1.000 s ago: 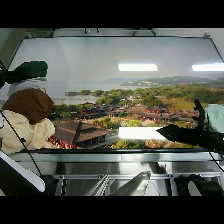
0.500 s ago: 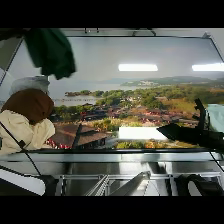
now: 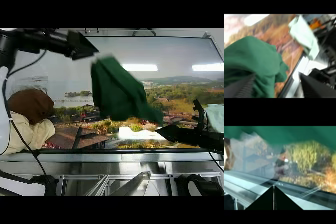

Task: Fold the shirts.

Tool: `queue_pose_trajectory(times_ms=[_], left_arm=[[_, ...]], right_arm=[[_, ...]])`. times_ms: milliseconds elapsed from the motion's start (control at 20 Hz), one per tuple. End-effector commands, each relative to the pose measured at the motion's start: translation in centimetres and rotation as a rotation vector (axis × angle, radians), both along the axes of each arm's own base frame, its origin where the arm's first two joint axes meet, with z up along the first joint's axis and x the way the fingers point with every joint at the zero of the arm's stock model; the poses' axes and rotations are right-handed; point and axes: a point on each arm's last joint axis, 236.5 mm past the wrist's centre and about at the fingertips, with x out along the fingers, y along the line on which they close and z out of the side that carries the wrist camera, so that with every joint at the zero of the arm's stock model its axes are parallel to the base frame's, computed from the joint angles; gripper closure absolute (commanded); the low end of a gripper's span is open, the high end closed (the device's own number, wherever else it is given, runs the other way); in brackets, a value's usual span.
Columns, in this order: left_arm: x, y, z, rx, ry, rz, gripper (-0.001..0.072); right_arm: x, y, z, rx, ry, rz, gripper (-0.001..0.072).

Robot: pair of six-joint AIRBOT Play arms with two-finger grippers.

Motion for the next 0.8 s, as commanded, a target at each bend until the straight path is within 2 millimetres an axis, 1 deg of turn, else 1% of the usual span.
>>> queue_pose_trajectory(times_ms=[0, 100, 200, 250, 300, 350, 400, 500, 600, 650, 700, 750], left_arm=[[-2.4, 0.9, -7.9, 0.222, 0.143, -0.022, -0.0006], [-2.9, 2.7, -10.3, 0.272, 0.203, -0.011, -0.0006], [-3.8, 5.1, -12.2, 0.317, 0.296, 0.009, -0.0005], [-4.2, 6.2, -13.0, 0.317, 0.339, 0.019, -0.0006], [-4.5, 7.2, -13.9, 0.317, 0.380, 0.034, -0.0005], [-5.1, 7.8, -15.1, 0.318, 0.424, 0.044, -0.0005], [-5.5, 8.3, -16.3, 0.318, 0.458, 0.060, -0.0005], [-5.3, 9.1, -18.9, 0.315, 0.482, 0.120, -0.0005], [-4.8, 9.6, -21.2, 0.317, 0.489, 0.176, -0.0003], [-4.8, 9.7, -22.3, 0.320, 0.504, 0.184, -0.0003], [-4.9, 9.7, -23.5, 0.324, 0.525, 0.181, 0.0013], [-4.9, 9.7, -24.5, 0.325, 0.548, 0.175, 0.0013]], right_arm=[[-0.7, 0.3, 0.0, 0.007, 0.018, 0.024, 0.0688], [-1.3, 0.6, -0.1, 0.013, 0.034, 0.046, 0.0687], [-1.6, 0.6, -0.2, 0.011, 0.044, 0.056, 0.0678], [-1.3, 0.1, -0.5, -0.012, 0.039, 0.043, 0.0494], [-0.6, -1.0, -1.1, -0.045, 0.038, 0.000, 0.0290], [0.2, -2.7, -2.0, -0.085, 0.060, -0.070, 0.0266], [1.0, -5.1, -3.1, -0.133, 0.090, -0.158, 0.0266], [1.8, -9.4, -4.9, -0.169, 0.152, -0.293, 0.0267], [1.9, -12.6, -6.7, -0.175, 0.196, -0.347, 0.0266], [1.8, -13.7, -7.8, -0.169, 0.226, -0.361, 0.0266], [1.7, -14.2, -8.7, -0.151, 0.256, -0.372, 0.0266], [1.9, -14.3, -9.7, -0.141, 0.271, -0.360, 0.0266]])
